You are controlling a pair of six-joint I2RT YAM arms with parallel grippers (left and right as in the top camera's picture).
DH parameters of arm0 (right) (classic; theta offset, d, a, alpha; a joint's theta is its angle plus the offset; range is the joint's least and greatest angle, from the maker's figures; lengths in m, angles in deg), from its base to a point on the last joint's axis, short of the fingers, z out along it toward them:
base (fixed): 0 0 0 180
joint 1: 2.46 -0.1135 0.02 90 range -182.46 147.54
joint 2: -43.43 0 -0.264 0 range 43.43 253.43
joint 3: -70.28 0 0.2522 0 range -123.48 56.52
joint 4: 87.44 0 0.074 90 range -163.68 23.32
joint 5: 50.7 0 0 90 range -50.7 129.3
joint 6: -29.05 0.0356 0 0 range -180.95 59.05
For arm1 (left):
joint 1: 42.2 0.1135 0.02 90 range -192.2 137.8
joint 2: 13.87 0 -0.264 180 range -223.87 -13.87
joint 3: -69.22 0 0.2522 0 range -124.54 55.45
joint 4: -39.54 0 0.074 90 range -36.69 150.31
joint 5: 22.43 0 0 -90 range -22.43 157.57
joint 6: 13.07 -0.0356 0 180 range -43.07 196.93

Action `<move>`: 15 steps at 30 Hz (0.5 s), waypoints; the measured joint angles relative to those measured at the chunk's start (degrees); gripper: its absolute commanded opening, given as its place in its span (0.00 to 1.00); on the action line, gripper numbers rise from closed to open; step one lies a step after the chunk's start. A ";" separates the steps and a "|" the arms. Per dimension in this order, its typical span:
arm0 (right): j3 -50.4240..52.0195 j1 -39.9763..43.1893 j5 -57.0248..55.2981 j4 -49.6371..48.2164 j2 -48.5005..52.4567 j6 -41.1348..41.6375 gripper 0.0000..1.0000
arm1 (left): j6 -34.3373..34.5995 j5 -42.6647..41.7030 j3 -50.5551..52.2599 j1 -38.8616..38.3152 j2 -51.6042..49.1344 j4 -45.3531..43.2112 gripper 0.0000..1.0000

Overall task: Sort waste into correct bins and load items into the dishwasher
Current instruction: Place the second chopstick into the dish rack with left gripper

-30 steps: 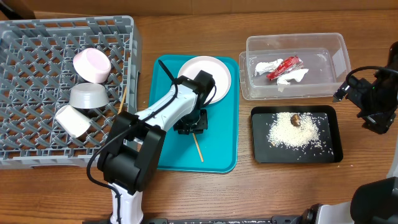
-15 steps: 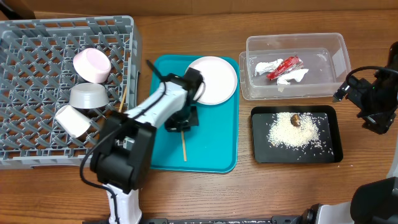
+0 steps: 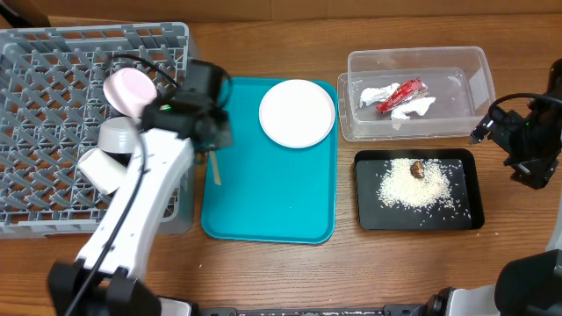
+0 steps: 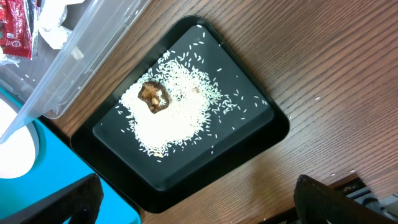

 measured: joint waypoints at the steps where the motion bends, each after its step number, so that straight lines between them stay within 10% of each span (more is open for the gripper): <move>1: 0.00 0.00 0.02 0.00 0.00 0.02 1.00 | -1.68 1.40 -0.04 1.29 0.76 -0.52 0.04; 9: 0.00 0.00 0.00 -0.02 0.00 0.04 1.00 | -14.58 5.75 -0.07 9.27 -0.72 -5.60 0.06; 15: 0.00 0.00 0.00 -0.02 0.00 0.02 1.00 | -17.97 5.70 -0.07 10.49 -6.45 -5.92 0.40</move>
